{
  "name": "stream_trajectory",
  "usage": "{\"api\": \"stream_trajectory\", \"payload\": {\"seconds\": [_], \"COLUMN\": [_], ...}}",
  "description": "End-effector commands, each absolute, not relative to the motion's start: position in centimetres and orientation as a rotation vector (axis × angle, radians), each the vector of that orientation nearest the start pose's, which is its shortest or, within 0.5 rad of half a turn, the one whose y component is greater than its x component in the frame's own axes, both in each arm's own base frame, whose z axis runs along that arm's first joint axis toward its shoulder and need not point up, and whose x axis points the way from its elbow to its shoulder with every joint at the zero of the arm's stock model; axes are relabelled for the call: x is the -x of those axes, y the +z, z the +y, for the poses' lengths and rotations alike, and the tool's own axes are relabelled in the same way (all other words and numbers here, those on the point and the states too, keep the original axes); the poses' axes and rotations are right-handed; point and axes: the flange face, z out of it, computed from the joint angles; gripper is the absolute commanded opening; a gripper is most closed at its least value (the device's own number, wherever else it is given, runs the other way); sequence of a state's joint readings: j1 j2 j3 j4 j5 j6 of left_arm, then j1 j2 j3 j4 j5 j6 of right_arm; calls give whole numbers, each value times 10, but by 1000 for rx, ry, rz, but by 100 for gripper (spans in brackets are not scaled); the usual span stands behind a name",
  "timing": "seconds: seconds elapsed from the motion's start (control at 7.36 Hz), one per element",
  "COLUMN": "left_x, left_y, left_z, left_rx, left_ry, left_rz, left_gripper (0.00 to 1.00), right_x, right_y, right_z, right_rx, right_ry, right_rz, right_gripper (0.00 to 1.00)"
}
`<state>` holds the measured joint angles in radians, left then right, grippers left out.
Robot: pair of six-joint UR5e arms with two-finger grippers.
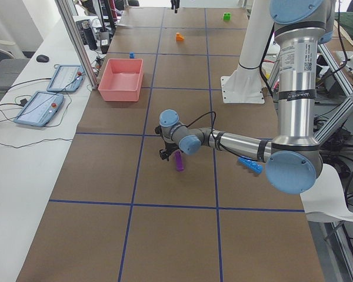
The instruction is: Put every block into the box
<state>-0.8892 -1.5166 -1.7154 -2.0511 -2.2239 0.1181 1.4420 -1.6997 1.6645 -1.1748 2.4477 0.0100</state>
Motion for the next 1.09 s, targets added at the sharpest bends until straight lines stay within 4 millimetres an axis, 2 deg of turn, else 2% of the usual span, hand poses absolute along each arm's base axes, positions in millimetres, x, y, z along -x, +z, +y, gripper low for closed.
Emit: {"api": "stream_trajectory", "payload": {"seconds": [0.0, 0.41, 0.54, 0.68, 0.82, 0.95], "left_x": [-261, -271, -273, -273, -274, -278], "left_y": [565, 573, 576, 578, 576, 554], "left_z": [-424, -422, -422, -423, -423, -427], "left_rx": [-350, -326, -319, -313, -297, -276], "left_ry": [944, 952, 951, 945, 907, 811], "left_rz": [803, 797, 797, 795, 807, 836], "left_gripper": [96, 90, 75, 35, 0, 0], "right_x": [2, 2, 2, 2, 2, 2], "right_y": [623, 625, 626, 626, 627, 627], "right_z": [-457, -456, -456, -456, -456, -456], "right_rx": [-270, -264, -261, -261, -259, -260], "right_ry": [-257, -255, -253, -253, -253, -253], "right_rz": [-892, -895, -895, -895, -895, -893], "right_gripper": [100, 100, 100, 100, 100, 100]}}
